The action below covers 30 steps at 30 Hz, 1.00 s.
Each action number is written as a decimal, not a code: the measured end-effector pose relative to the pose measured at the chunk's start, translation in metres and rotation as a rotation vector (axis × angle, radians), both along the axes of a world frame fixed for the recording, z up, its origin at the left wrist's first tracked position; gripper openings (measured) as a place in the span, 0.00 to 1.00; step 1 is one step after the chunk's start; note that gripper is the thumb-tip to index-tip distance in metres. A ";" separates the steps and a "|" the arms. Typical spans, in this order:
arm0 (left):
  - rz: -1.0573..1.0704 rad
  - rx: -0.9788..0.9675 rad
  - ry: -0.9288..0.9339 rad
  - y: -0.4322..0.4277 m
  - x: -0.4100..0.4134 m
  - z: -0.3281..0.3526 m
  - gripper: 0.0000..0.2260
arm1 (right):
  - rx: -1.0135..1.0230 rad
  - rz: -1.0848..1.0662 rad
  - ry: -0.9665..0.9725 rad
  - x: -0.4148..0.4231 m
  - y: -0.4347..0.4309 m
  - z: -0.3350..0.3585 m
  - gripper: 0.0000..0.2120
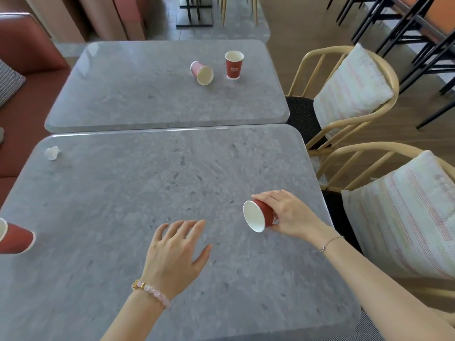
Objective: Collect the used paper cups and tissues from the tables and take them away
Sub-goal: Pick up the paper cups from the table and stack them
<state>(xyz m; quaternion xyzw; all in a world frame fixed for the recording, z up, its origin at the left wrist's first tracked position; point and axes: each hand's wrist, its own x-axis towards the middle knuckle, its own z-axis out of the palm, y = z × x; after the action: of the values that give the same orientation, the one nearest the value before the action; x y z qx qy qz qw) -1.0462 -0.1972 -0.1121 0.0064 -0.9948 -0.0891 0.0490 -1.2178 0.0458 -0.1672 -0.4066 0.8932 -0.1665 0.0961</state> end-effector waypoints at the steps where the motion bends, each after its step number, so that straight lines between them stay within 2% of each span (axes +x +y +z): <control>1: -0.002 -0.001 0.010 -0.001 -0.001 0.003 0.21 | -0.022 -0.034 0.006 0.004 -0.001 0.005 0.37; 10: 0.015 -0.002 0.149 -0.019 -0.007 0.035 0.21 | -0.244 -0.347 -0.097 0.054 -0.026 0.044 0.38; 16: 0.029 0.000 0.229 -0.029 0.006 0.054 0.20 | -0.511 -0.510 -0.192 0.084 -0.048 0.056 0.37; 21: 0.049 -0.004 0.258 -0.034 0.023 0.061 0.21 | -0.629 -0.538 -0.286 0.109 -0.060 0.063 0.34; 30: 0.061 -0.009 0.293 -0.035 0.048 0.070 0.21 | -0.670 -0.539 -0.305 0.135 -0.070 0.077 0.33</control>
<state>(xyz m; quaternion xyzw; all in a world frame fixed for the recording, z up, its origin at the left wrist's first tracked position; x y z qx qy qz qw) -0.9983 -0.2323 -0.0423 0.0234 -0.9767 -0.0829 0.1966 -1.0829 -0.0242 -0.0898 -0.1389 0.8396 -0.5235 0.0430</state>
